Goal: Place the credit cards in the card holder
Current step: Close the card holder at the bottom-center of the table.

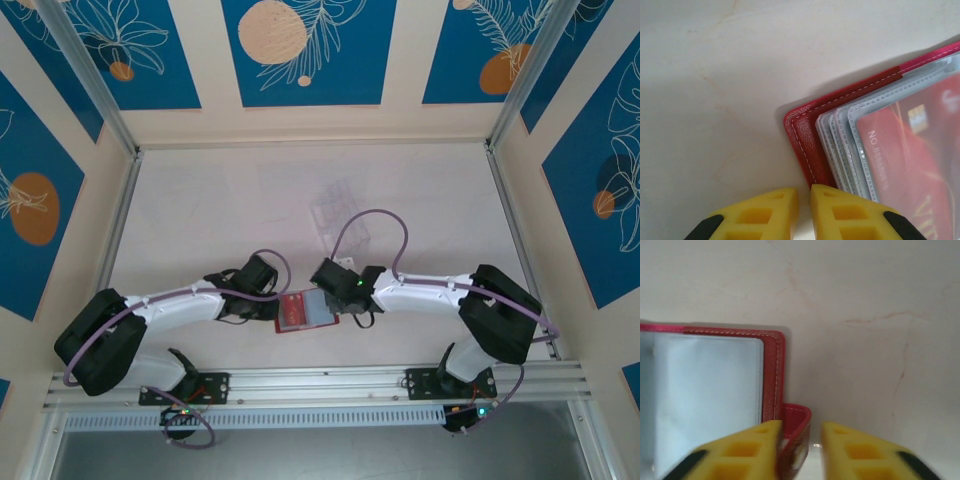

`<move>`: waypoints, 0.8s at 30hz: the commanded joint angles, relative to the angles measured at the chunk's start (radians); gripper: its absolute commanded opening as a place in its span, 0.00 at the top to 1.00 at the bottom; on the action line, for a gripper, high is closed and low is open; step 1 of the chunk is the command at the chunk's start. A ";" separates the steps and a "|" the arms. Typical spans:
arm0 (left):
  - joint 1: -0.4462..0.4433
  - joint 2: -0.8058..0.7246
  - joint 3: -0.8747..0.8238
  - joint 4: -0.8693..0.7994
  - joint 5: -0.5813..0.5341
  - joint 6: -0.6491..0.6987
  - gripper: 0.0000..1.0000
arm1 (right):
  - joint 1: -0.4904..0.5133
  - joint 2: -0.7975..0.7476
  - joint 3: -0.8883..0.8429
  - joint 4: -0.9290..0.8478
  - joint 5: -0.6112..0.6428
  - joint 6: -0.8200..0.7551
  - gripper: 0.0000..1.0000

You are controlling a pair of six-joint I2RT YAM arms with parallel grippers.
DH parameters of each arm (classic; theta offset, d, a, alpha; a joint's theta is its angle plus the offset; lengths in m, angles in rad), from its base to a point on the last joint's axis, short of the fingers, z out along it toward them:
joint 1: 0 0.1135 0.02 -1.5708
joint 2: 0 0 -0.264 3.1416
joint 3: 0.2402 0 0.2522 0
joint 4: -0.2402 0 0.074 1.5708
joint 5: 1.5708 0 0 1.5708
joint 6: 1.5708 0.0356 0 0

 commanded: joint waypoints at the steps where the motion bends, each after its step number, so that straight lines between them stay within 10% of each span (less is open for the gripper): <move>1: -0.006 0.048 -0.010 0.083 0.051 0.023 0.83 | -0.009 -0.041 0.013 -0.036 0.043 -0.004 0.88; 4: -0.018 0.061 0.020 0.083 0.055 0.026 0.83 | -0.048 -0.100 -0.015 -0.024 0.009 -0.020 1.00; 24: -0.094 0.271 0.162 0.215 0.102 -0.058 0.82 | -0.171 -0.333 -0.066 0.145 -0.324 -0.082 1.00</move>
